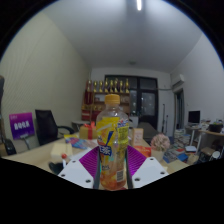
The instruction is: Pour water
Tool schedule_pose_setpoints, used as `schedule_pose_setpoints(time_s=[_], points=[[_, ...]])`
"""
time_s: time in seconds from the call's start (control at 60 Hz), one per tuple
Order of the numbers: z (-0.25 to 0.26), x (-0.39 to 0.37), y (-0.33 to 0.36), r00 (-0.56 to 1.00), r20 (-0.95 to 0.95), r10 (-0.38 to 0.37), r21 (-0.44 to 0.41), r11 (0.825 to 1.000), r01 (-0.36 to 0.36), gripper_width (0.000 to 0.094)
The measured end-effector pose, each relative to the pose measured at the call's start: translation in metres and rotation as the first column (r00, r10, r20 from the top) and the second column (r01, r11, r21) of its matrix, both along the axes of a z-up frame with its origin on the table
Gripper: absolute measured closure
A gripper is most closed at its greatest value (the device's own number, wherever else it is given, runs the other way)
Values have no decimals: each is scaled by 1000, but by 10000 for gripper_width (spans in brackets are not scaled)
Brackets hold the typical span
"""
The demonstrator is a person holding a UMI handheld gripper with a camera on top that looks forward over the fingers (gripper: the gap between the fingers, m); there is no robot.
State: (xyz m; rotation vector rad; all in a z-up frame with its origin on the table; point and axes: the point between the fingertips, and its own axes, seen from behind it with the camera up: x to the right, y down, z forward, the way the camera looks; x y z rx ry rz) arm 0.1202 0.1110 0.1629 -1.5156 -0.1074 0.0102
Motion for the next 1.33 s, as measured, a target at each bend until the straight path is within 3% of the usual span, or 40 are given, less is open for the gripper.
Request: schedule_pose_setpoints(time_s=[0.033,0.05,0.117,0.2,0.45,0.567,0.683,1.0,1.333], points=[[-17,13,13,1000,9,-21,-31,999,21,558],[-28,20,-13,1000,8,-19,-43,999,19,558],[-49,16,32,1000,1,-20,-89,996,20,558],[-79,35,40,1000,9,-21,-150,989,22,547],[-76,20,38,998,-2,-63,-120,991,63,546],[-73,18,34,999,-18,-49,-130,991,46,385],[-67,18,16,999,-33,-22,-143,990,17,83],[-29,35,-125,999,-14,-36,-90,995,35,103],[-46,23,-278,996,-89,-22,-105,994,13,99]])
